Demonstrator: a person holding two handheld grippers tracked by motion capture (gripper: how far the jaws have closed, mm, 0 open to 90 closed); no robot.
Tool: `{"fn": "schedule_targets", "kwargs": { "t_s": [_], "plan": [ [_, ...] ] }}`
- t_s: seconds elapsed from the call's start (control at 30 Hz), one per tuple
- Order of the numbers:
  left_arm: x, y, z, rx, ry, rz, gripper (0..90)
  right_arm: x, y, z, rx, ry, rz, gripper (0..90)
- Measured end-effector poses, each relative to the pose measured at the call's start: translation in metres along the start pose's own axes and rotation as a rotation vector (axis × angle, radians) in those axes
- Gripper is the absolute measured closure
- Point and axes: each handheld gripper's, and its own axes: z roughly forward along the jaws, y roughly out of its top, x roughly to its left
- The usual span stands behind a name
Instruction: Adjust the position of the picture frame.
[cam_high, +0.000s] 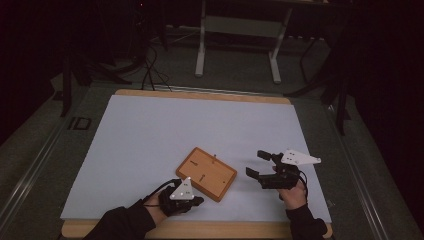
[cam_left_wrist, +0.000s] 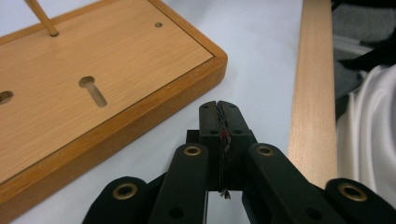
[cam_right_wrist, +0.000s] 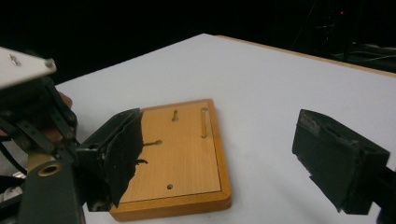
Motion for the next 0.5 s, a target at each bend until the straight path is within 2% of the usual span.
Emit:
{"fn": "schedule_targets", "kwargs": {
  "t_s": [0.13, 0.3, 0.37, 0.5],
  "plan": [
    [-0.001, 0.006, 0.008, 0.027, 0.005, 0.008, 90.0, -0.003, -0.002, -0.004, -0.006, 0.000, 0.015, 15.9],
    [-0.003, 0.011, 0.016, 0.052, -0.007, 0.035, 90.0, -0.004, -0.006, -0.006, -0.004, -0.005, 0.024, 15.9],
    [-0.004, 0.013, 0.020, 0.076, -0.008, 0.052, 90.0, -0.005, -0.006, -0.007, -0.005, -0.005, 0.028, 16.0],
    [-0.005, 0.016, 0.028, 0.087, -0.008, 0.044, 90.0, -0.007, -0.007, -0.007, -0.001, -0.003, 0.030, 16.1]
  ]
}}
